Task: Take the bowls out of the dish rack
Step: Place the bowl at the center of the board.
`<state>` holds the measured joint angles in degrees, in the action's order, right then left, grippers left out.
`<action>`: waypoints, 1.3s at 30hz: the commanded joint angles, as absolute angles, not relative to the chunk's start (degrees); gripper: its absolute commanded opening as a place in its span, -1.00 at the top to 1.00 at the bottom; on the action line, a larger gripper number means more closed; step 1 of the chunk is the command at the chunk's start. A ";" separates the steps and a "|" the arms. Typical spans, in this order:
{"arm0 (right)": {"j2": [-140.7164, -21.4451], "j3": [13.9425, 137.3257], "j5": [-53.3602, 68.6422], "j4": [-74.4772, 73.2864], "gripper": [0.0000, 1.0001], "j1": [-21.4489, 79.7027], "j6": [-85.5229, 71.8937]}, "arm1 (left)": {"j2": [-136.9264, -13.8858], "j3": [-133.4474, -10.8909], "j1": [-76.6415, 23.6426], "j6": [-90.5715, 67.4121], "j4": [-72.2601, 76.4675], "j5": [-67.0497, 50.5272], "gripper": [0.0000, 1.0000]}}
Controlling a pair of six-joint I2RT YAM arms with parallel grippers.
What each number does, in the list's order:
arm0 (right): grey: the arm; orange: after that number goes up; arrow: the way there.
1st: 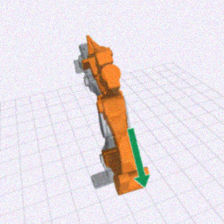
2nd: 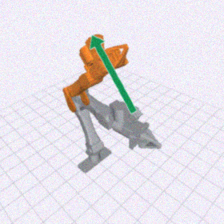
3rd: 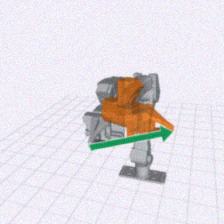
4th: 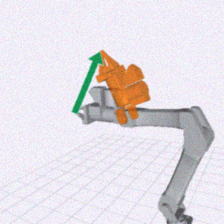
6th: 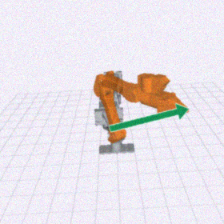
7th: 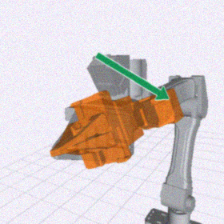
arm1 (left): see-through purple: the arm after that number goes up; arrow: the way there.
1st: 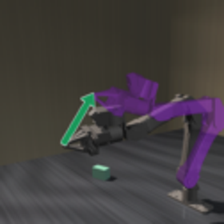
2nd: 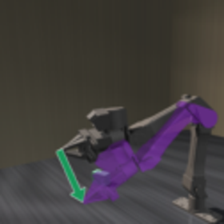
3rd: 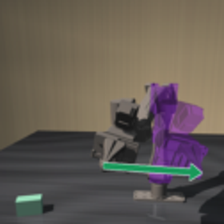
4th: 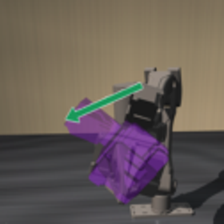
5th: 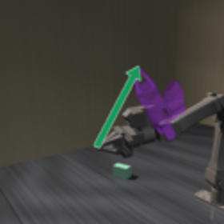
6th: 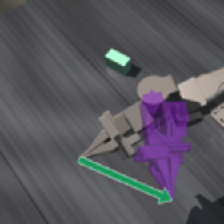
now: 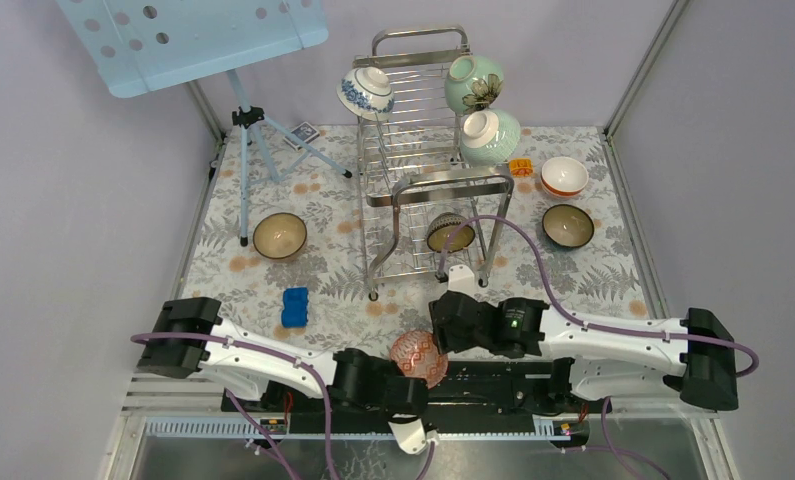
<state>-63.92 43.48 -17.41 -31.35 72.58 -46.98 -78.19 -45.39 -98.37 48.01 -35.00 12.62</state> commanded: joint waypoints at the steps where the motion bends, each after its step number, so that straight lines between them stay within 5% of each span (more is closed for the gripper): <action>1: -65.11 45.92 -20.80 -30.59 -0.03 73.87 -47.71 | -76.55 -48.63 -98.88 47.98 -33.50 11.50 1.00; 17: -69.43 45.07 -18.14 -30.35 0.36 76.73 -47.86 | -75.54 -49.12 -99.23 45.23 -33.50 10.76 1.00; 24: -68.36 44.74 -17.75 -30.19 0.90 77.24 -49.05 | -75.67 -49.24 -99.32 43.17 -32.48 11.29 1.00; 28: -66.87 44.50 -19.02 -30.73 1.00 77.34 -49.77 | -75.83 -48.96 -99.32 39.88 -31.16 12.98 1.00; 30: -65.99 44.35 -19.76 -31.37 1.00 77.34 -49.91 | -75.68 -49.02 -99.32 37.70 -30.62 15.06 0.73; 32: -65.07 43.94 -20.45 -31.86 1.00 77.34 -50.01 | -75.26 -49.14 -99.32 34.60 -30.48 16.76 0.15; 34: -64.16 43.13 -20.80 -32.12 1.00 77.34 -50.09 | -73.92 -48.54 -99.32 31.35 -29.73 18.30 -0.20; 36: -63.11 42.35 -21.28 -32.57 1.00 77.34 -50.56 | -71.87 -47.58 -99.32 27.86 -28.54 20.43 -0.89; 39: -61.35 41.68 -22.61 -33.92 1.00 77.34 -51.02 | -68.36 -46.29 -99.32 22.79 -26.75 26.01 -0.97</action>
<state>-64.47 42.06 -18.87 -32.91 77.21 -48.56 -73.60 -46.44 -99.22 31.77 -31.66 18.20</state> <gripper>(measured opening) 0.033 0.975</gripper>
